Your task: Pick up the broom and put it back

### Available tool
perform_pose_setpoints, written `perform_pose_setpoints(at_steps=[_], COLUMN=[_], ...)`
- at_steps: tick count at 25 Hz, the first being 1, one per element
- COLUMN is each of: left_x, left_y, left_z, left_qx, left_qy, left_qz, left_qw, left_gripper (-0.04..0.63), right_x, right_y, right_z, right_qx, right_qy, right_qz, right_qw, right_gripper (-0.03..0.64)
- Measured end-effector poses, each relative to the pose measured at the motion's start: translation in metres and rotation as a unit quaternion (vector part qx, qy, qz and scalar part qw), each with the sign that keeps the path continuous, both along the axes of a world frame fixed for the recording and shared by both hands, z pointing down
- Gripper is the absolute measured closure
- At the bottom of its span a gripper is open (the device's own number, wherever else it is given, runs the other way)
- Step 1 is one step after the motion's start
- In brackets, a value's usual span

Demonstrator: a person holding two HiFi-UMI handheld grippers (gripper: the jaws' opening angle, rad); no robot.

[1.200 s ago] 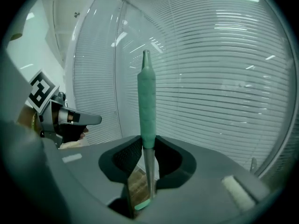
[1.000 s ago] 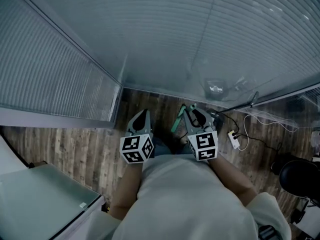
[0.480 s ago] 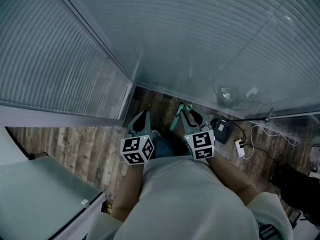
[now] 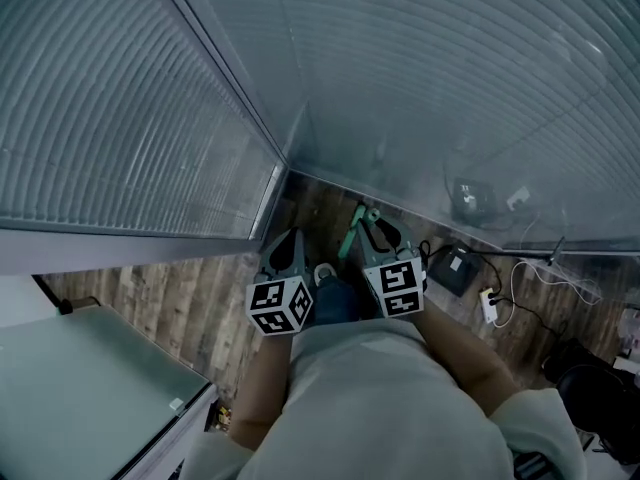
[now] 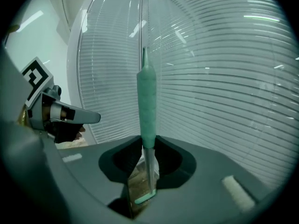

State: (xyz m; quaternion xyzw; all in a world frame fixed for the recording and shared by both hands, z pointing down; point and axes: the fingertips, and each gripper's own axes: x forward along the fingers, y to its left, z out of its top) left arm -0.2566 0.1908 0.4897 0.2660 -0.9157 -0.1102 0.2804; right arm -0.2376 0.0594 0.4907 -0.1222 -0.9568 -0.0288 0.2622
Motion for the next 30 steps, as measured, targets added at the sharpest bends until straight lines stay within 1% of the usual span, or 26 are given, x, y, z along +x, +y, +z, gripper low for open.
perform_pose_setpoints(at_steps=[6, 11, 17, 30], left_x=[-0.004, -0.016, -0.031, -0.057], left_y=[0.038, 0.065, 0.084, 0.115], left_z=[0.009, 0.027, 0.043, 0.088], left_qx=[0.007, 0.009, 0.011, 0.013], left_qy=[0.012, 0.019, 0.025, 0.044], left_qz=[-0.017, -0.029, -0.042, -0.063], left_qw=[0.9998, 0.9994, 0.9988, 0.997], left_gripper=[0.588, 0.588, 0.589, 0.588], right_x=[-0.014, -0.038, -0.064, -0.126], right_y=[0.034, 0.058, 0.073, 0.102], right_z=[0.011, 0.029, 0.054, 0.13], right_qx=[0.006, 0.01, 0.018, 0.041], right_qy=[0.01, 0.015, 0.024, 0.055], right_qz=[0.0, 0.0, -0.002, -0.01], right_qw=[1.0, 1.0, 1.0, 0.998], right_gripper=[0.52, 0.52, 0.52, 0.52])
